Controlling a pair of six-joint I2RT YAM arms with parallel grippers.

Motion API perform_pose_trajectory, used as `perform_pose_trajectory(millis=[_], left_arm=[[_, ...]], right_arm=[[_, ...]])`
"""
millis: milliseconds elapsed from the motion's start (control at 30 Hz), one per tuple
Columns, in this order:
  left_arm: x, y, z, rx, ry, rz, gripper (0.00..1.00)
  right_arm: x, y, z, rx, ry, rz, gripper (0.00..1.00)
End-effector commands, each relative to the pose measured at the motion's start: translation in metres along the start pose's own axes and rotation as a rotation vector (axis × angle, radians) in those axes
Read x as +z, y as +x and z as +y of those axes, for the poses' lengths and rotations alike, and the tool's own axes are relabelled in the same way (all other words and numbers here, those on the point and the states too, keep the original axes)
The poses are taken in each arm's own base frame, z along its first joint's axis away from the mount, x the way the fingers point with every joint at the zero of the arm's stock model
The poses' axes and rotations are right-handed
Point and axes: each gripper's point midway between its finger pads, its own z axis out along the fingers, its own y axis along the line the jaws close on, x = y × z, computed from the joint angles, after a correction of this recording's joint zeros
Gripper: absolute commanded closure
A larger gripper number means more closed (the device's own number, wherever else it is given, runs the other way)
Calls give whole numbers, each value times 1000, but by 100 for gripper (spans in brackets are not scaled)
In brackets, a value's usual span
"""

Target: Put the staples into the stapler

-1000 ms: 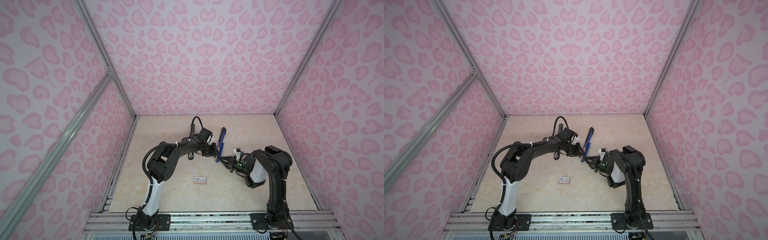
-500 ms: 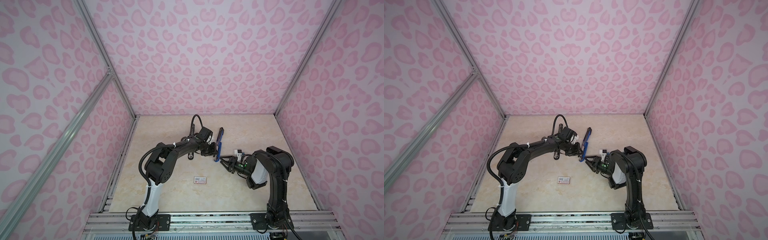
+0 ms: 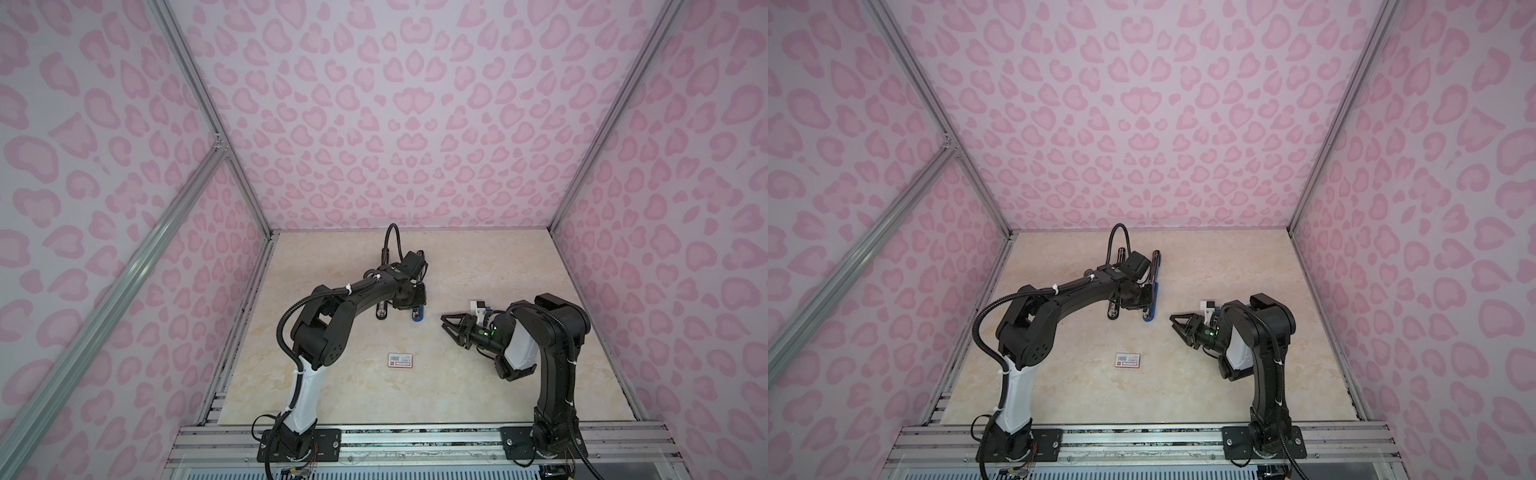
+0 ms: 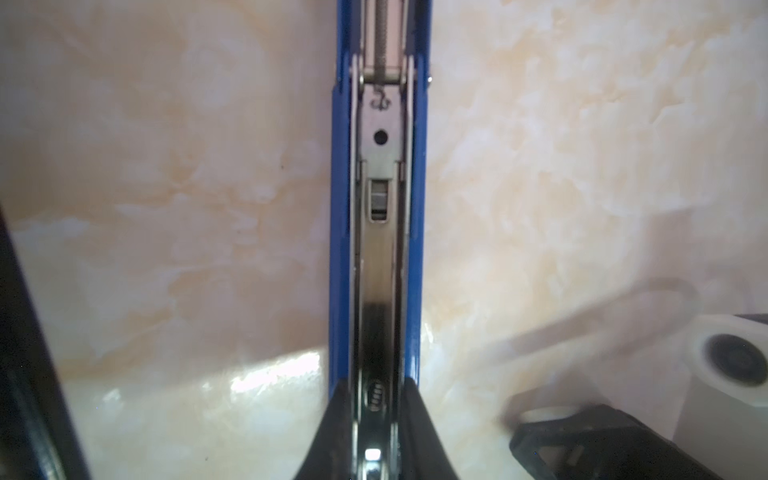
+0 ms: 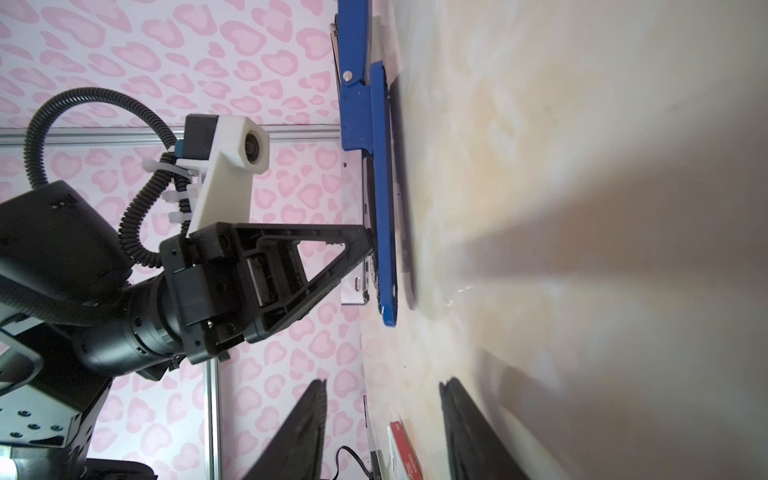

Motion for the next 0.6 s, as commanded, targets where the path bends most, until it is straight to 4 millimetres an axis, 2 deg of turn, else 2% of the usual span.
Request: perform_pose_trajectory(millis=[0, 67, 167, 233, 567], left_arm=[[3, 3, -2, -3, -35, 14, 81], [5, 3, -6, 4, -34, 23, 69], [5, 3, -14, 20, -16, 24, 65], [4, 2, -18, 23, -10, 22, 57], [5, 1, -30, 30, 48, 30, 55]], right_arm=[[-5, 0, -20, 49, 59, -24, 53], [-6, 0, -20, 49, 59, -24, 53], [-8, 0, -19, 48, 60, -26, 53], [-9, 0, -19, 48, 60, -29, 53], [-13, -1, -17, 44, 58, -35, 53]])
